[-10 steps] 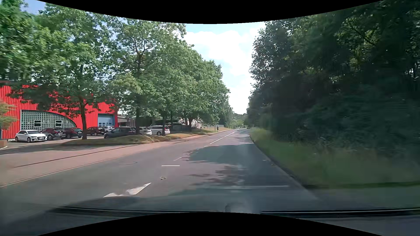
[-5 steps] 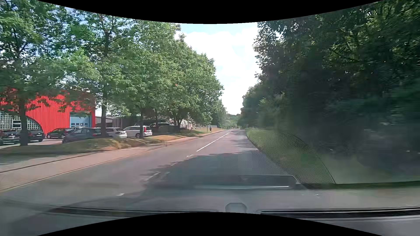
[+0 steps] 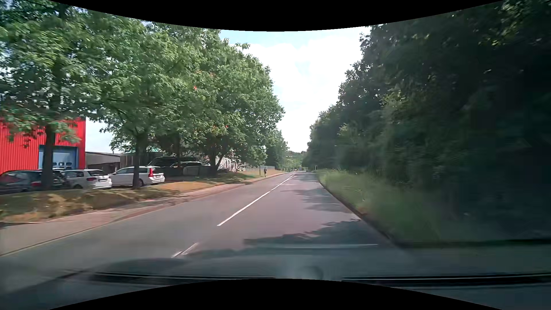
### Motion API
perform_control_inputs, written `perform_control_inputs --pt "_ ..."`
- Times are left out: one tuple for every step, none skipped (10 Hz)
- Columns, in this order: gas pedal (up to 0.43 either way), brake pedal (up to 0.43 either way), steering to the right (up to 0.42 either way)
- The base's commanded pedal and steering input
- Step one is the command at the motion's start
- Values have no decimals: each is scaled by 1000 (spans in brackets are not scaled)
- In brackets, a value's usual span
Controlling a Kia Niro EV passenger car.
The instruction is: Follow the waypoints while adhering to traffic rules and regulations
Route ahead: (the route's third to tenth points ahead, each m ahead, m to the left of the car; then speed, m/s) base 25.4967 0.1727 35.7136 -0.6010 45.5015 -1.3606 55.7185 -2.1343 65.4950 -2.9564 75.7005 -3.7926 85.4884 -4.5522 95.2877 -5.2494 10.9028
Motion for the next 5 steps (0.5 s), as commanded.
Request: perform_control_inputs --pt "228 0 26" --pt "220 0 24" --pt "220 0 23" --pt "220 0 22" --pt "220 0 20"
